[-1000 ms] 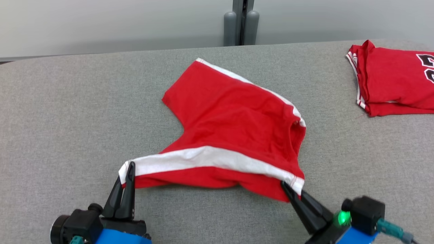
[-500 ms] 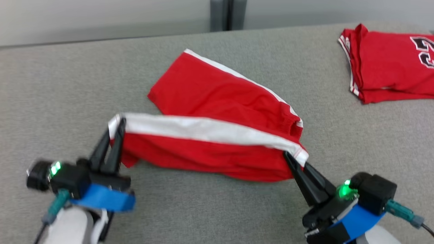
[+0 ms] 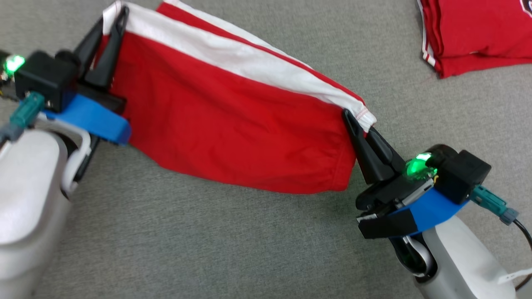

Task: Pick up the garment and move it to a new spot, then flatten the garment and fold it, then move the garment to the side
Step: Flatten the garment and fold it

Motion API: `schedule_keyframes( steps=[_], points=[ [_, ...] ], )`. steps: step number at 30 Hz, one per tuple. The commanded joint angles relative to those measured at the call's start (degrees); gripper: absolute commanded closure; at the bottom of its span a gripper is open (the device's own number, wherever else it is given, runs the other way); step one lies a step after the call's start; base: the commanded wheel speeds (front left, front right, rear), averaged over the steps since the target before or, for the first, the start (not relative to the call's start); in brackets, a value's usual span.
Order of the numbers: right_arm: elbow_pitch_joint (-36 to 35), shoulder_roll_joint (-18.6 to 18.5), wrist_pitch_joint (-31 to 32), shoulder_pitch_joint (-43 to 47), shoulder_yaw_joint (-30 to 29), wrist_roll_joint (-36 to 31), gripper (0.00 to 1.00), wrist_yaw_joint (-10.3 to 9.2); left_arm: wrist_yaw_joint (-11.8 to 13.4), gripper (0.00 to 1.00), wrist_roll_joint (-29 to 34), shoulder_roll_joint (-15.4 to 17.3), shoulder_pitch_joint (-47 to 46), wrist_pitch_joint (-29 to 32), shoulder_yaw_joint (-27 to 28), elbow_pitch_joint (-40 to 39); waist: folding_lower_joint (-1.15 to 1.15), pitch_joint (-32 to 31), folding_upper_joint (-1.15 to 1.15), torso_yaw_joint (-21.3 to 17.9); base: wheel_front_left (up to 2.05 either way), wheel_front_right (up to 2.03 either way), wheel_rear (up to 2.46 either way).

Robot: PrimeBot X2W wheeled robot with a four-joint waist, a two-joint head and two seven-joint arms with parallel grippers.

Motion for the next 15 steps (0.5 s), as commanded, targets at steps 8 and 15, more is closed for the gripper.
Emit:
schedule_keyframes(
  steps=[8, 15],
  points=[
    [2.27, 3.65, -0.18, -3.81, -1.71, -3.57, 1.0, 0.01, -0.06, 1.0, -5.12, 3.77, -13.6, 0.83, -10.77, 8.77, -0.02, 4.42, 0.0, -2.44, 0.0, 0.0, 0.0],
    [2.01, 5.47, -0.18, -3.45, -3.43, -4.92, 1.0, 0.01, -0.06, 1.0, -7.99, 3.66, -20.07, -0.65, -17.1, 14.89, -0.02, 5.66, 0.0, -3.66, 0.0, 0.0, 0.0]
  ],
)
